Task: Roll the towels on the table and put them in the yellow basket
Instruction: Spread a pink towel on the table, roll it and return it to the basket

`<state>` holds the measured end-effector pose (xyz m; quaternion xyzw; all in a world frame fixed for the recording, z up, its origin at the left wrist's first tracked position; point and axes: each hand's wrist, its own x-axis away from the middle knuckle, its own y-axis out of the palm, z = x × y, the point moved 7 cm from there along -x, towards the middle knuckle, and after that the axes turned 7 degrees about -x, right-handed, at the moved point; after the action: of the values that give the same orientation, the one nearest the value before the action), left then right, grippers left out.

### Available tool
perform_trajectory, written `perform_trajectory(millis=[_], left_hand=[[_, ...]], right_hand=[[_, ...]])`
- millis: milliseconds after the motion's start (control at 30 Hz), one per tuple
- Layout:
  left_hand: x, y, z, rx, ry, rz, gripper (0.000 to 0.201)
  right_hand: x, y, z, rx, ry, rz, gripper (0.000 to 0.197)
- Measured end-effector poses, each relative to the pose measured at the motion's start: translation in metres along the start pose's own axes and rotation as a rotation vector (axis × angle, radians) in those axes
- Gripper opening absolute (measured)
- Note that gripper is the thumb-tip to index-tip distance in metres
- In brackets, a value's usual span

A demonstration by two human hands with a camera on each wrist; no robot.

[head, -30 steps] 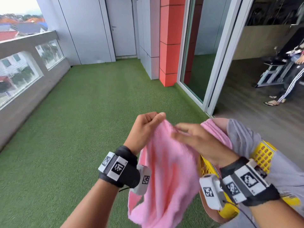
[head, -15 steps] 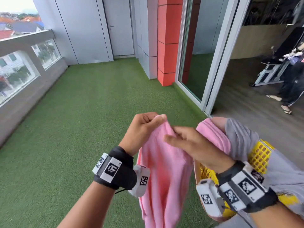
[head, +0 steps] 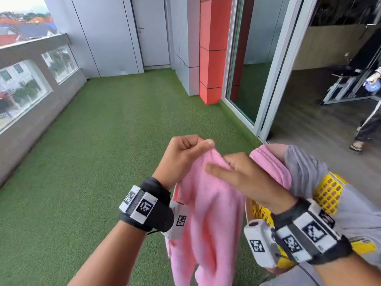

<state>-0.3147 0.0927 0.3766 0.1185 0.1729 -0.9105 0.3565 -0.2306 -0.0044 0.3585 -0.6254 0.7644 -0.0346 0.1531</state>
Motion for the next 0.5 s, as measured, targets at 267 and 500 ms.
perform_trajectory(millis=[267, 500], left_hand=[[0.013, -0.001, -0.012, 0.094, -0.025, 0.038, 0.032], [0.008, 0.007, 0.0, 0.121, 0.013, -0.018, 0.02]], right_hand=[[-0.006, -0.062, -0.021, -0.333, -0.094, 0.262, 0.063], [0.01, -0.01, 0.0, -0.173, 0.042, -0.018, 0.038]])
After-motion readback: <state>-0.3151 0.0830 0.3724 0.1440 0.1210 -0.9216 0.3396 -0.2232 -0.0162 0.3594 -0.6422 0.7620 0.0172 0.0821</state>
